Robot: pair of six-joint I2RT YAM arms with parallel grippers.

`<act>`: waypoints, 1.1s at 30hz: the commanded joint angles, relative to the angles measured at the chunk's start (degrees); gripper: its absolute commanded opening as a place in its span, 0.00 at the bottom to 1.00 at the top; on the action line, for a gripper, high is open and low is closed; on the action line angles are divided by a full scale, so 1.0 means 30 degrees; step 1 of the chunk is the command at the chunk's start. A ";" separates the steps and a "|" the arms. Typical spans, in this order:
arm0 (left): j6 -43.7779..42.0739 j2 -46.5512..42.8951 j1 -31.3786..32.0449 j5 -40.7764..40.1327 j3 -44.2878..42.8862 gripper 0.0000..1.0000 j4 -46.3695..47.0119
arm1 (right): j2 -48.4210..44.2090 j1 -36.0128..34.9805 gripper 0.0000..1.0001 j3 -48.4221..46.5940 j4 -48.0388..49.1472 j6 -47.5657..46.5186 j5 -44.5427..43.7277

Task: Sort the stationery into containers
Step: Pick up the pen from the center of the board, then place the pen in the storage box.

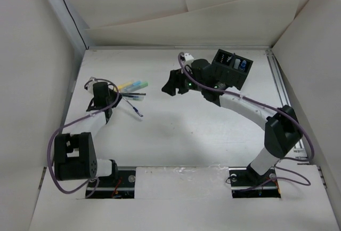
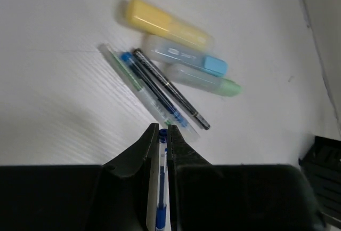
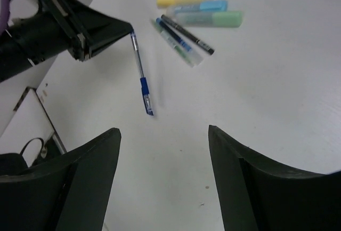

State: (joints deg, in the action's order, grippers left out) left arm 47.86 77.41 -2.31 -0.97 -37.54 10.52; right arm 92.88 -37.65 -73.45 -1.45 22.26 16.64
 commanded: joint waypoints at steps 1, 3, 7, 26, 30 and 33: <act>-0.0861 -0.1189 0.0007 0.1902 0.1114 0.00 0.2990 | 0.0502 -0.1069 0.73 -0.0712 0.0719 -0.0008 0.0839; -0.1389 -0.1425 0.0007 0.3220 0.1905 0.00 0.4050 | 0.0971 -0.1453 0.73 -0.0712 0.1362 0.0167 0.0839; -0.2180 -0.1427 0.0007 0.5413 0.2345 0.00 0.6036 | 0.1880 -0.1630 0.71 -0.0712 0.2151 0.0167 0.2238; -0.2358 -0.0255 0.2439 1.0930 0.2757 0.00 1.0349 | 0.5336 -0.1806 0.62 -0.1737 0.4789 0.1105 0.2391; -0.1977 -0.0079 0.2439 1.1865 0.2933 0.00 1.1372 | 0.5717 -0.1806 0.60 -0.1737 0.4965 0.1279 0.2391; -0.1567 0.0300 0.2439 1.2307 0.3109 0.00 1.1988 | 0.6128 -0.1806 0.57 -0.1942 0.5346 0.1281 0.2800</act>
State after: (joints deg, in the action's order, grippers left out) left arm 41.93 77.95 5.15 32.34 -29.39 40.95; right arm 110.39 -42.78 -76.69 9.91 25.67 24.05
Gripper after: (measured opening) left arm 0.040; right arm 0.582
